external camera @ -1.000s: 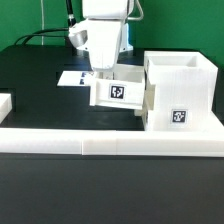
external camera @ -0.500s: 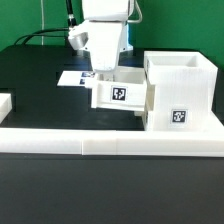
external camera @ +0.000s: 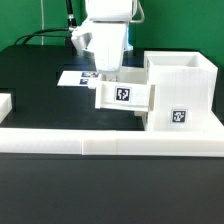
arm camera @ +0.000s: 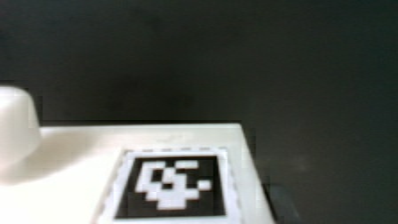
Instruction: Assemble drawer
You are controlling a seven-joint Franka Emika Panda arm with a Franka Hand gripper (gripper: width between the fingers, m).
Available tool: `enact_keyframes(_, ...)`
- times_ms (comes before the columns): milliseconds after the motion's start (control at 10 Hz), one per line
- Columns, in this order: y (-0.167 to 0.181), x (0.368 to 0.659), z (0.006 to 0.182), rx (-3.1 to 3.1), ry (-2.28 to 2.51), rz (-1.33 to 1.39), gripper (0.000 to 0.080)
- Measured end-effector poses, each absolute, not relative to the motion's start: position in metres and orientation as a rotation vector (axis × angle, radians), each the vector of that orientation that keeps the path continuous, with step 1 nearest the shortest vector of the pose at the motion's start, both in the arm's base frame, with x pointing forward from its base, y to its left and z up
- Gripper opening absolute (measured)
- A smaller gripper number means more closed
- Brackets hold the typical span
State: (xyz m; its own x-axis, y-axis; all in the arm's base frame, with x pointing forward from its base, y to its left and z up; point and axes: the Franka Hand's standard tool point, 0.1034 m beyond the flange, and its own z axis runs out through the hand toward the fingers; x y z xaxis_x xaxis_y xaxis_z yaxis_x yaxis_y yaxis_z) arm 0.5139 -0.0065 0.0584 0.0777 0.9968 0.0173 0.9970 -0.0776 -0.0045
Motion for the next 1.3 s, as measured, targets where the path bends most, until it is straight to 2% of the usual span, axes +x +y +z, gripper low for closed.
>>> enact_keyframes(1300,0.0040,0.5109,0.0578,-2.268,-2.154,-0.030,0.0042)
